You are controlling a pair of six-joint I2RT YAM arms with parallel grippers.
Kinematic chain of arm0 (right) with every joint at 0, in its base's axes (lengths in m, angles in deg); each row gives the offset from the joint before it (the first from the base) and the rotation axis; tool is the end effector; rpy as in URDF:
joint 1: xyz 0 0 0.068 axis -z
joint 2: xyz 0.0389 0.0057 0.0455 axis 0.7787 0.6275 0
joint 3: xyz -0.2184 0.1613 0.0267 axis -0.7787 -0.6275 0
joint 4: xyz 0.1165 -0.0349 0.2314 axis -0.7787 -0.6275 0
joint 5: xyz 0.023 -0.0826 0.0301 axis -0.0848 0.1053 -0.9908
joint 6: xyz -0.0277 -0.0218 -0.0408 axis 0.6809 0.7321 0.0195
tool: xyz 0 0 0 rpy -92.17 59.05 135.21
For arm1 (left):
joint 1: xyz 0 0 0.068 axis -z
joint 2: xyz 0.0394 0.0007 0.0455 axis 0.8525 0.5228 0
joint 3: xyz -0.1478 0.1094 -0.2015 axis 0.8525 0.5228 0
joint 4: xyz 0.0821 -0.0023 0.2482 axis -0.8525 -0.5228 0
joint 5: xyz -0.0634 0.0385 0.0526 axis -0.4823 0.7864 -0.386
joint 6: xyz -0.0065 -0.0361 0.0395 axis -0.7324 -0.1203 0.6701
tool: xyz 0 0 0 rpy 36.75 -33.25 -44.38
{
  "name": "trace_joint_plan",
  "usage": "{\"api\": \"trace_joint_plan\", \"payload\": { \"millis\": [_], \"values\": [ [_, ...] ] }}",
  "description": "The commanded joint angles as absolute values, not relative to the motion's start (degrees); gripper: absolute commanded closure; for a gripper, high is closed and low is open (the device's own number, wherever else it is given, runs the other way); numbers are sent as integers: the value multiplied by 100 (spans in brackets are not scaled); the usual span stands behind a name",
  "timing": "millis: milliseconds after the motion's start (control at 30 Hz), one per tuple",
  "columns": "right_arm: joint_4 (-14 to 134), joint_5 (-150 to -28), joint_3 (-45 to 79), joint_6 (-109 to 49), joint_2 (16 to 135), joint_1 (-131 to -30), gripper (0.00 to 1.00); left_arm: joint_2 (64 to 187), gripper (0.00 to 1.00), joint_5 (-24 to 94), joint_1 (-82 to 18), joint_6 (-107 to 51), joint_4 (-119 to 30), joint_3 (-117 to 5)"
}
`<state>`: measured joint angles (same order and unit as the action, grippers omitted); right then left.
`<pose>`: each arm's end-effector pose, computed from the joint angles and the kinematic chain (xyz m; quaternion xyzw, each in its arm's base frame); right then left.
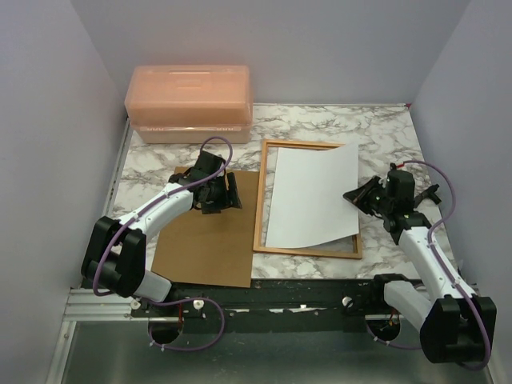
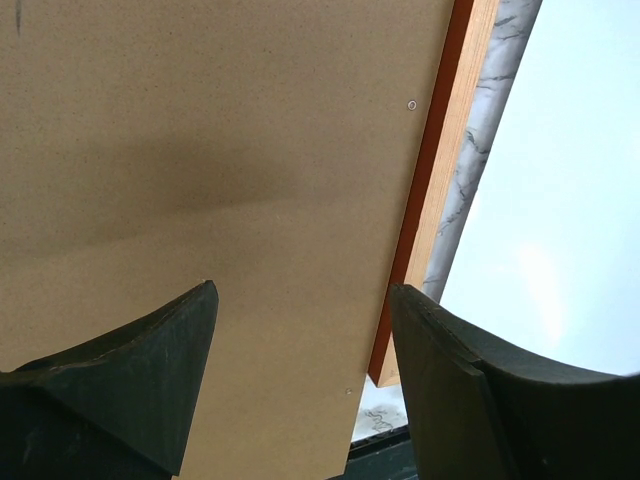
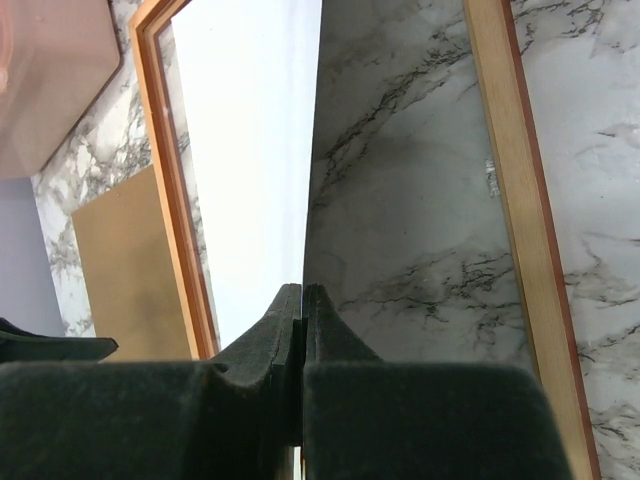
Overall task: Put the photo into the frame
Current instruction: Place the photo in the photo frame.
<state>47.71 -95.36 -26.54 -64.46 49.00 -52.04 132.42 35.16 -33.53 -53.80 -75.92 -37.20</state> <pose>0.2050 0.0115 0.2267 0.2534 0.8477 0.2617 0.3856 0.2577 -0.1255 0.2150 -0.0855 0.9562 -0.1999 0.1961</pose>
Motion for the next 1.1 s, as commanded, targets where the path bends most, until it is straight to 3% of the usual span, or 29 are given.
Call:
{"api": "trace_joint_plan", "payload": {
  "millis": [0,867,933,1067],
  "values": [
    [5208,-9818,-2657,-6291,5041,-5202,99,13285,28,3301,-3360,-5311,-7473,-3659],
    [6427,-10544,-3122,-6230,5948,-5207,99,13415,28,2830,-3360,-5363,-7248,-3642],
    [6391,-10553,-3105,-6182,5974,-5202,95,13430,28,2814,-3360,-5364,-7229,-3628],
    [6315,-10579,-3060,-6084,6054,-5202,71,13435,28,2788,-3352,-5364,-7200,-3608]
  ]
}}
